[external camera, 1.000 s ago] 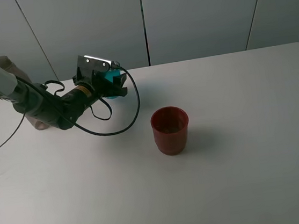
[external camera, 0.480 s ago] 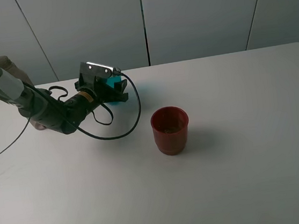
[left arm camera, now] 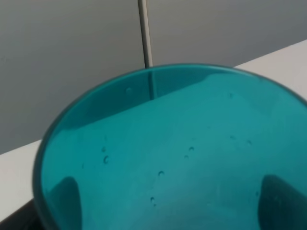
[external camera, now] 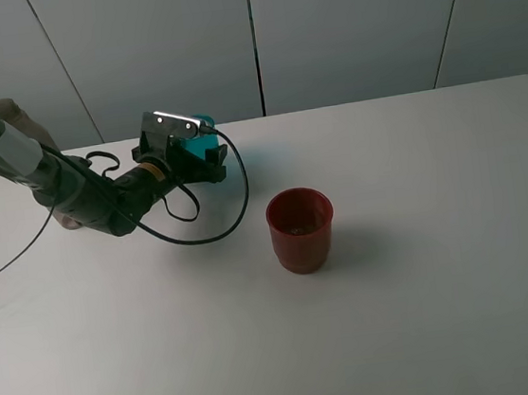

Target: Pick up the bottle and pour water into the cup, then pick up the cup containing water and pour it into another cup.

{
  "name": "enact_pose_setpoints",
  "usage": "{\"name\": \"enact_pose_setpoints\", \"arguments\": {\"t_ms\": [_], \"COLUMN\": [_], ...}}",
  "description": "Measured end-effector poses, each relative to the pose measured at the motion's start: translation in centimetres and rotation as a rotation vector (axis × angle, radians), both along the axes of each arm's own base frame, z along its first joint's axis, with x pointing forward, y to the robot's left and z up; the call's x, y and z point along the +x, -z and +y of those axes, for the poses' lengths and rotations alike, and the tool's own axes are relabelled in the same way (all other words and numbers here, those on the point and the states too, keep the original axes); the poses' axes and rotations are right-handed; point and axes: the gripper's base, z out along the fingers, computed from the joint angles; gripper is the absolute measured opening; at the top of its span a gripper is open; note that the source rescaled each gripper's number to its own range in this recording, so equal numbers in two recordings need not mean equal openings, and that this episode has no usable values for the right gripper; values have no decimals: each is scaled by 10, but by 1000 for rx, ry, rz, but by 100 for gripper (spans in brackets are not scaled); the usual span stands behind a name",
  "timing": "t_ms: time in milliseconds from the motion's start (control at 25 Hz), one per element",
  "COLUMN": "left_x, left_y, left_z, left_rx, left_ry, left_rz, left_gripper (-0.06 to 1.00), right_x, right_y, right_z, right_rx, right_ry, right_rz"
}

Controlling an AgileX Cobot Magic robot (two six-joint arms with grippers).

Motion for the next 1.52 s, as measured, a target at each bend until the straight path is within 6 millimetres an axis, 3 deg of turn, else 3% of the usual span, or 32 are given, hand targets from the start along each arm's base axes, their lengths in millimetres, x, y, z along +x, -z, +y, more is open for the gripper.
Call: {"name": "enact_pose_setpoints", "arguments": {"t_ms": [160, 480, 1000, 1200, 1520], "left_x": [1, 3, -27, -38, -64], "left_y": [-10, -49, -101, -133, -203], "left_z": [0, 0, 11, 15, 27], "left_rx": [12, 26, 28, 47, 103], "left_ry": [-2, -8, -5, 0, -3], "left_rz": [18, 25, -19, -23, -6], "left_gripper": [97, 97, 97, 98, 98], "right_x": [0, 0, 0, 0, 0], "right_y": [0, 0, 0, 0, 0], "right_z": [0, 0, 0, 0, 0], "right_rx": [0, 0, 0, 0, 0], "right_ry": [0, 0, 0, 0, 0], "right_rz": [0, 0, 0, 0, 0]}}
